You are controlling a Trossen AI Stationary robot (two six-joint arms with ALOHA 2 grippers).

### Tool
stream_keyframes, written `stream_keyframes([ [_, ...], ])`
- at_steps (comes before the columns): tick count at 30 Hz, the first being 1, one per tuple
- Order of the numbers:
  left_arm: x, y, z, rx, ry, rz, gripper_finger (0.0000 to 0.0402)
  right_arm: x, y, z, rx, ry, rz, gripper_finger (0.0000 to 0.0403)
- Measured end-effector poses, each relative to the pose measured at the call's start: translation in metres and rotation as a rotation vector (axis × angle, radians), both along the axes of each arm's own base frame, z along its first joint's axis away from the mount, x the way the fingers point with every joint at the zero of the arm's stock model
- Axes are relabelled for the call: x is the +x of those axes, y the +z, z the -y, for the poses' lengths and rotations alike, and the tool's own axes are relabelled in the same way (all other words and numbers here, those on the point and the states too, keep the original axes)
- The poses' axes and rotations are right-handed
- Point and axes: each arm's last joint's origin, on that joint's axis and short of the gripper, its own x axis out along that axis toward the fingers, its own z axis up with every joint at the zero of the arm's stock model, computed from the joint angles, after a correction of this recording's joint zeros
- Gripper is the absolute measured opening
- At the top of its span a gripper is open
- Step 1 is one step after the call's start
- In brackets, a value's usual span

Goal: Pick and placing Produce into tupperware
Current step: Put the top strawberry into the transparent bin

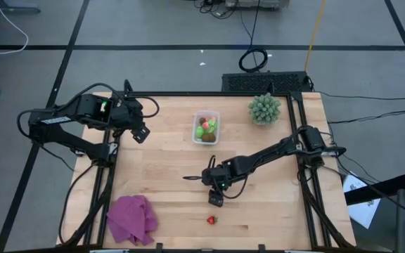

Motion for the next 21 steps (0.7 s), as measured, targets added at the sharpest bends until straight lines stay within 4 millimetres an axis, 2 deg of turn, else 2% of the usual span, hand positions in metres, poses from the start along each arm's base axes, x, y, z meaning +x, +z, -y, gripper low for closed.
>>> stream_keyframes([
  [4,0.0001,0.0000,0.0000,0.000,0.000,0.000,0.0227,0.0007,-0.0057,-0.0011,0.012,0.009,-0.015,0.0206],
  [21,0.0001,0.0000,0.0000,0.000,0.000,0.000,0.0228,0.0014,-0.0056,-0.0015,0.018,0.011,-0.008,0.0206],
])
